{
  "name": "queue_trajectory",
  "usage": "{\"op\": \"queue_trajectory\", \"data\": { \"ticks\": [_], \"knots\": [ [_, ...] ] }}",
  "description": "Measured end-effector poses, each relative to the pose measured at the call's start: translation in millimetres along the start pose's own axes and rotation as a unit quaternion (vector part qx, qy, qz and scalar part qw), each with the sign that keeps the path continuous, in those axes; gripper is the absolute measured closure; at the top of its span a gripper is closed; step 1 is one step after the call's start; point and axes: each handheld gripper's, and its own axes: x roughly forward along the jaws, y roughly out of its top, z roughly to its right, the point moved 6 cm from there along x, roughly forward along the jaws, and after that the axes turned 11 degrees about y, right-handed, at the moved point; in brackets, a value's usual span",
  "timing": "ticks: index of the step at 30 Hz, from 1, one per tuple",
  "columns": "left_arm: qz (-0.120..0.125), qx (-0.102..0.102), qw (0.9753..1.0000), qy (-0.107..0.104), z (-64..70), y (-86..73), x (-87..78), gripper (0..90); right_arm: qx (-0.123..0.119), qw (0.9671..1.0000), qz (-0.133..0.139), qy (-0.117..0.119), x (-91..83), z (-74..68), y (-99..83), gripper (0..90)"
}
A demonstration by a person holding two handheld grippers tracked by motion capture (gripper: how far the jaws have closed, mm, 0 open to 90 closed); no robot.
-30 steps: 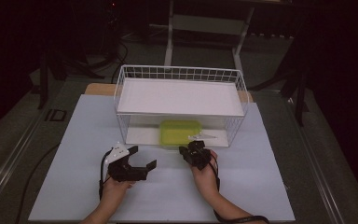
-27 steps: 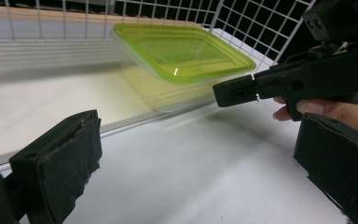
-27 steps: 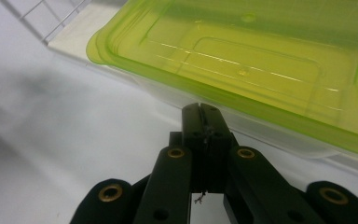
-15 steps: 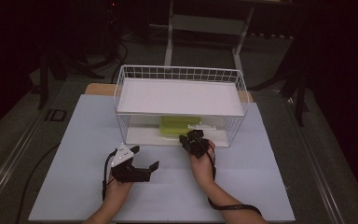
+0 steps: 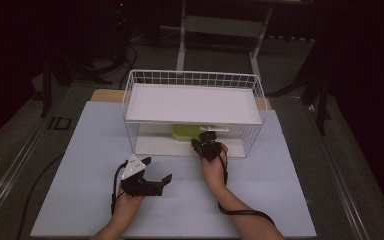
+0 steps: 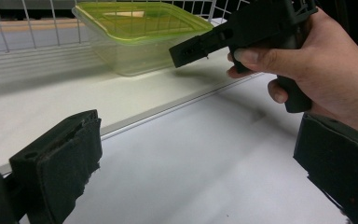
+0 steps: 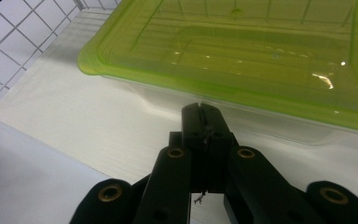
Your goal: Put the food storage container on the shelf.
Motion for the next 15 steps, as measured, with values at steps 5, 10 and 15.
{"op": "queue_trajectory", "data": {
  "ticks": [5,10,15],
  "knots": [
    [-0.002,0.000,1.0000,-0.001,-0.1,0.0,-0.3,1.7,-0.011,0.9999,-0.004,0.003,-0.3,-5.2,-3.1,87.8],
    [0.005,0.005,0.9998,-0.018,1.2,3.2,-3.0,1.7,-0.032,0.9994,-0.004,0.015,-9.9,-17.0,-11.2,85.6],
    [0.001,0.016,0.9992,-0.037,2.0,6.5,-6.8,1.7,-0.049,0.9985,0.000,0.024,-27.4,-24.9,-17.1,81.9]
  ]
}}
